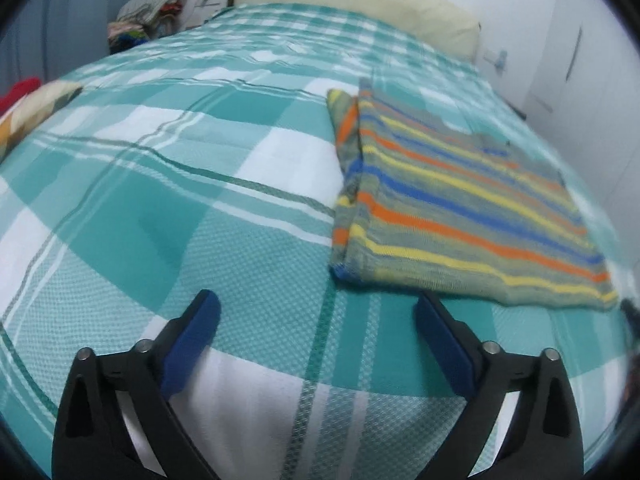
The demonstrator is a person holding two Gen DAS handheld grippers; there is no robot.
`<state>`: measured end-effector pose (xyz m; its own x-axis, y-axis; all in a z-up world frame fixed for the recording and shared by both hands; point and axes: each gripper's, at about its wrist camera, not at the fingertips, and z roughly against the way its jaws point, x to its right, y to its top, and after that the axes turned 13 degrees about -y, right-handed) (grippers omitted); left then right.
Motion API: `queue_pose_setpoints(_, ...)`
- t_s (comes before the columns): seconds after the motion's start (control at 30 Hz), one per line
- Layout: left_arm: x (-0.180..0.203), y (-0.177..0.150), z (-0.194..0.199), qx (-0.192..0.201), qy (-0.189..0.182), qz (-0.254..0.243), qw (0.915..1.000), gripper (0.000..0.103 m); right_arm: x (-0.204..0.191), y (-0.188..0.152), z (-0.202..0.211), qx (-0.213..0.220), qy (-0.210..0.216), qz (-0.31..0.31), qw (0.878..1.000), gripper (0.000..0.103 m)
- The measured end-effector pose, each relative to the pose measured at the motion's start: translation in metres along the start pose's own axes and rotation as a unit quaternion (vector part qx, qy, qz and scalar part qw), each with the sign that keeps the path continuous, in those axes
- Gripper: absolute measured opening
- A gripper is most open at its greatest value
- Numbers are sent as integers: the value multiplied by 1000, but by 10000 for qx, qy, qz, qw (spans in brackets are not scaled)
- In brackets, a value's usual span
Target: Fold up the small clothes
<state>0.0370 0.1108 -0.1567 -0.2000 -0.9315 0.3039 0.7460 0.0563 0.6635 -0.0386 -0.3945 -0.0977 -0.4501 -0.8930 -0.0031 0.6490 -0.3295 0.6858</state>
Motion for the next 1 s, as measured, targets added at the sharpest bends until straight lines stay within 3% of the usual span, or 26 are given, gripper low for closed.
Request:
queue_pose_setpoints(0.1,0,1,-3,-59,84,-61,9999,102,-9,0,-5,-28,-203,241,9995,100)
queue_pose_setpoints(0.37,12,-4,-5,-209,393,-226,9987,103,-9,-3,-6,-28,-221,253,9994,101)
queue_pose_setpoints(0.8,8,-6,-5,-249,359,-190,9989,103,-7,-6,-3,-13,-116,178,9998,101)
queue_pose_setpoints(1.0,15,-7,-7,-328,539,-320,9975,103,-6,-7,-3,-34,-115,196,9997,102)
